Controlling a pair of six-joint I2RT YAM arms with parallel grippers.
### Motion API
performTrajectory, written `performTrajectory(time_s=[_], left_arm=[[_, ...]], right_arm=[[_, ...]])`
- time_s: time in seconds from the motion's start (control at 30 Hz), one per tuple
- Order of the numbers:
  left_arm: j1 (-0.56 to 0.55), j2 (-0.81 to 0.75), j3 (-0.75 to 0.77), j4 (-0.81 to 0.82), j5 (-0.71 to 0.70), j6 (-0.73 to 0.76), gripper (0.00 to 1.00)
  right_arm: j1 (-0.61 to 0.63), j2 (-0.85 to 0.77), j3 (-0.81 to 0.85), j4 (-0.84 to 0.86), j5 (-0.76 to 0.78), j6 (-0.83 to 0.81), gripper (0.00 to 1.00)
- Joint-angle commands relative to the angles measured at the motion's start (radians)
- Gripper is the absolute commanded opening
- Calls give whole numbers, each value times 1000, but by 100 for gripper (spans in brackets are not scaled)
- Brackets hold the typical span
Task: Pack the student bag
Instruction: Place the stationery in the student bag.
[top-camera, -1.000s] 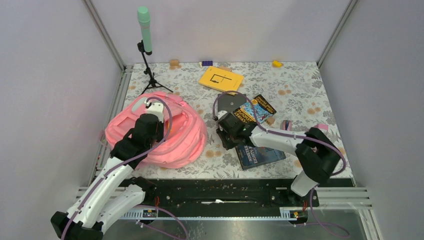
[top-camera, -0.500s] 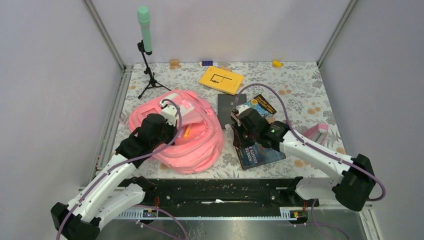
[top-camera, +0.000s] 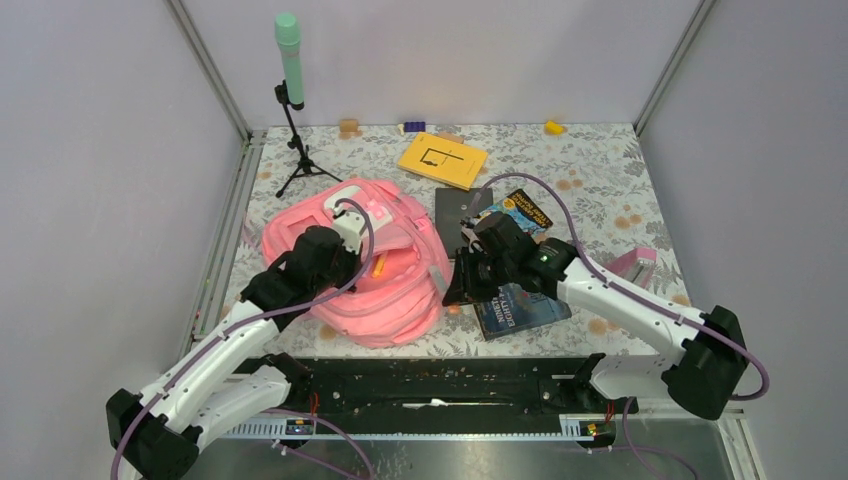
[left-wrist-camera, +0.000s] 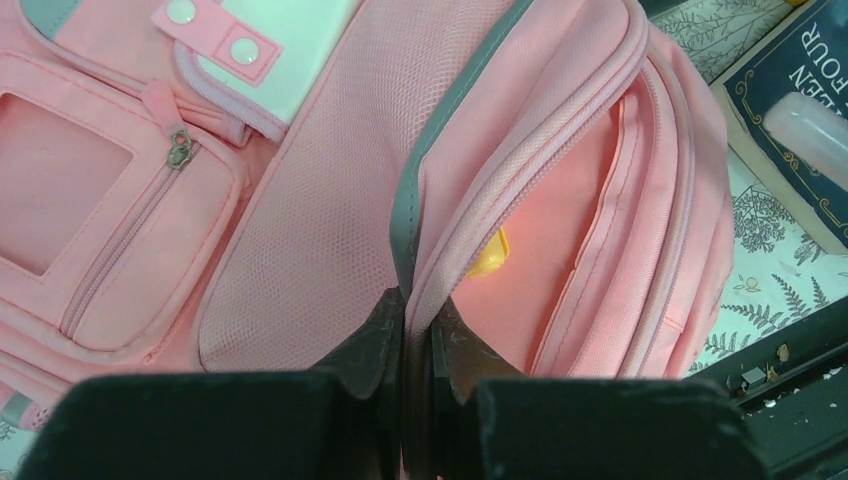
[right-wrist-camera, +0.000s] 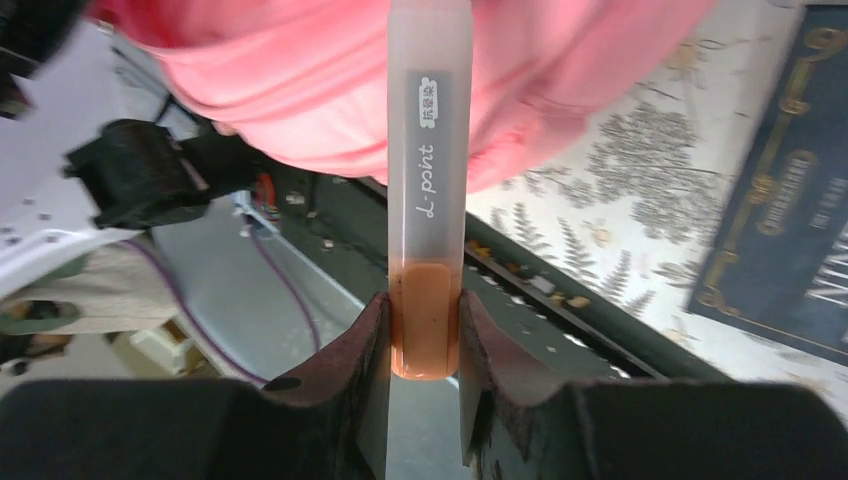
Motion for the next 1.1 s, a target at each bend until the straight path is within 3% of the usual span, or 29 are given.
performTrajectory(time_s=[0.0,0.33,0.47,0.73,0.93,1.07], left_arm=[[-25,7,51,114,50,-22,0],[-60,7,55,110,55,-15,0],[-65,1,54,110,63,-15,0],[-76,10,58,110,108,-12,0],[-83,22,58,110,124,-12,0],[-85,32,58,109,122,-12,0]], right_arm=[[0,89,97,106,-129,138,0],[1,315,255,211,-85,197,0],[0,402,288,259,15,248,0],[23,417,178,565,216,463,0],[86,445,195,547,454,460,0],[104,449,176,574,458,440,13]])
